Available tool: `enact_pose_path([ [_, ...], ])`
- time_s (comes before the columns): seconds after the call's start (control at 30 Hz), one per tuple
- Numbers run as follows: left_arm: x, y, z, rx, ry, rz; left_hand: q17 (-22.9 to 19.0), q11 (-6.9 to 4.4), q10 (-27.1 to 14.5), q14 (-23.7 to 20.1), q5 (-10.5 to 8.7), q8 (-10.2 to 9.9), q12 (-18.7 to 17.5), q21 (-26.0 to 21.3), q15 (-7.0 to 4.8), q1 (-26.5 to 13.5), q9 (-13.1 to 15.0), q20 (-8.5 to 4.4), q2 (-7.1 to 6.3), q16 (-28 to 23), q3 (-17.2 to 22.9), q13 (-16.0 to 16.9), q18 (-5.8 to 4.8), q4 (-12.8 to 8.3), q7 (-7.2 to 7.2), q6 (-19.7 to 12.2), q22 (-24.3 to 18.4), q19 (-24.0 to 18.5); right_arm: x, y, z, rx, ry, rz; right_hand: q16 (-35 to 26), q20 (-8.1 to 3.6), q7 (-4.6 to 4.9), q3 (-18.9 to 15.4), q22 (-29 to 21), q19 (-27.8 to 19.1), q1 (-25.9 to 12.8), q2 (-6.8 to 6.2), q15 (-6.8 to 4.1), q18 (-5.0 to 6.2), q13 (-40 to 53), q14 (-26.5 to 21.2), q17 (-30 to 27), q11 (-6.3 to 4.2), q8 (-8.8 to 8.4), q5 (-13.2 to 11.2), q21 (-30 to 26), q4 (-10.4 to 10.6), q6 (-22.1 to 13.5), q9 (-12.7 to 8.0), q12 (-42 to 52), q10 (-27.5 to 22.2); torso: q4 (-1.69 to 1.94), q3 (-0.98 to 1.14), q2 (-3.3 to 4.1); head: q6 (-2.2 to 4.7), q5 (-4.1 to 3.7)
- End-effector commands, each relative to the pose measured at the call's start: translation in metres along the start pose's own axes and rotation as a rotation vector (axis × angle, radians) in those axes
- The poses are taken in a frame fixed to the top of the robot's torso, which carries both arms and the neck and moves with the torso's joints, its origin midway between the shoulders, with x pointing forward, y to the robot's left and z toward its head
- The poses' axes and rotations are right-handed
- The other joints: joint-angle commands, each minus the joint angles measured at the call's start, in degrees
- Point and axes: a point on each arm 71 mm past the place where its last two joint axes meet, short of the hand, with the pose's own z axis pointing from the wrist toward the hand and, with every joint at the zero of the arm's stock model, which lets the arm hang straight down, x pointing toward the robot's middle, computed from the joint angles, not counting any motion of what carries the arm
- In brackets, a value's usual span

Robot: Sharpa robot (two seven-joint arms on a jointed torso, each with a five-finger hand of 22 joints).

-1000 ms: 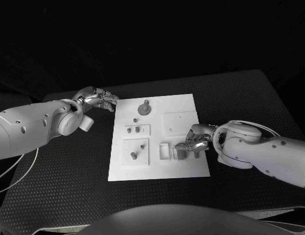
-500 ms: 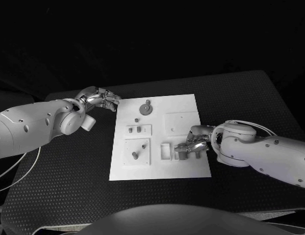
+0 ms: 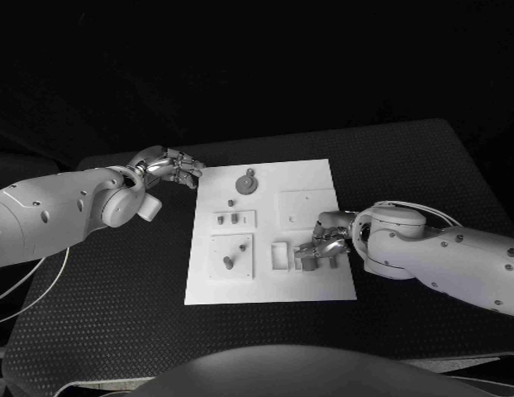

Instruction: Assemble the parts on the task board

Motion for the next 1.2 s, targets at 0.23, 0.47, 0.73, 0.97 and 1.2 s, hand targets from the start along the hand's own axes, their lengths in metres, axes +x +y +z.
enact_pose_path([
  [0.23,0.002,-0.001,0.000,0.004,0.018,0.002,0.08,-0.01,-0.27,-0.42,0.11,0.34,0.08,0.26,-0.01,-0.60,-0.08,0.16,0.13,-0.24,0.02,-0.07,-0.23,0.08,-0.06,-0.45,-0.07,-0.43,0.009,-0.003,0.000,0.014,0.044,0.012,-0.58,0.29,0.57,-3.35,0.73,-0.99,8.03,4.44,0.23,1.67,-0.02,-0.76,0.25,0.26,-0.62,3.25,-0.22,-6.42,-0.95,0.30,0.01,-0.86,-0.01,0.03,0.00,0.01,0.05],
  [0.47,0.001,0.000,0.000,-0.001,0.017,0.002,0.09,0.00,-0.28,-0.43,0.11,0.35,0.09,0.26,-0.01,-0.62,-0.09,0.16,0.13,-0.25,0.04,-0.08,-0.23,0.07,-0.06,-0.45,-0.08,-0.44,0.008,-0.008,0.000,0.028,0.039,0.124,-1.57,1.70,0.92,-8.39,0.60,-1.66,7.45,13.86,0.46,1.68,-0.77,-0.66,1.20,0.29,-1.95,3.65,-1.17,-23.97,-0.15,-0.40,0.42,-1.20,-0.04,0.02,-0.01,0.01,0.03],
  [0.73,0.001,0.000,0.000,-0.007,0.020,0.004,0.10,0.00,-0.28,-0.43,0.11,0.36,0.09,0.26,0.00,-0.63,-0.09,0.17,0.12,-0.25,0.04,-0.08,-0.23,0.06,-0.06,-0.46,-0.08,-0.44,0.006,-0.012,-0.003,0.035,0.075,0.257,-1.87,1.89,0.69,-4.29,0.63,-0.87,1.99,15.51,0.47,1.68,-1.18,-0.03,2.02,0.33,-2.47,3.86,-1.34,-30.99,0.53,-0.84,0.87,-1.15,-0.06,0.02,-0.01,0.01,-0.01],
  [0.97,0.001,0.001,-0.001,-0.011,0.021,0.006,0.11,0.01,-0.31,-0.45,0.11,0.36,0.08,0.26,0.01,-0.68,-0.09,0.18,0.05,-0.27,0.04,-0.10,-0.23,0.05,-0.06,-0.48,-0.09,-0.47,-0.003,-0.013,-0.008,0.031,0.087,0.321,-1.91,1.94,0.63,-1.79,0.77,-0.54,-0.58,16.25,0.50,1.68,-1.31,0.32,2.50,0.34,-2.57,3.82,-1.26,-32.97,0.87,-0.89,1.15,-1.11,-0.06,0.00,-0.01,0.01,-0.09],
  [1.2,0.001,0.001,-0.001,-0.014,0.024,0.008,0.12,0.01,-0.32,-0.47,0.11,0.37,0.08,0.26,0.01,-0.69,-0.10,0.18,0.01,-0.29,0.06,-0.12,-0.23,0.03,-0.06,-0.49,-0.09,-0.49,-0.015,-0.015,-0.013,0.032,0.077,0.347,-1.92,1.96,0.61,-1.03,0.85,-0.50,-1.32,16.29,0.50,1.68,-1.32,0.40,2.67,0.34,-2.60,3.79,-1.19,-32.99,0.94,-0.89,1.25,-1.14,-0.09,-0.01,0.02,0.01,-0.15],
])
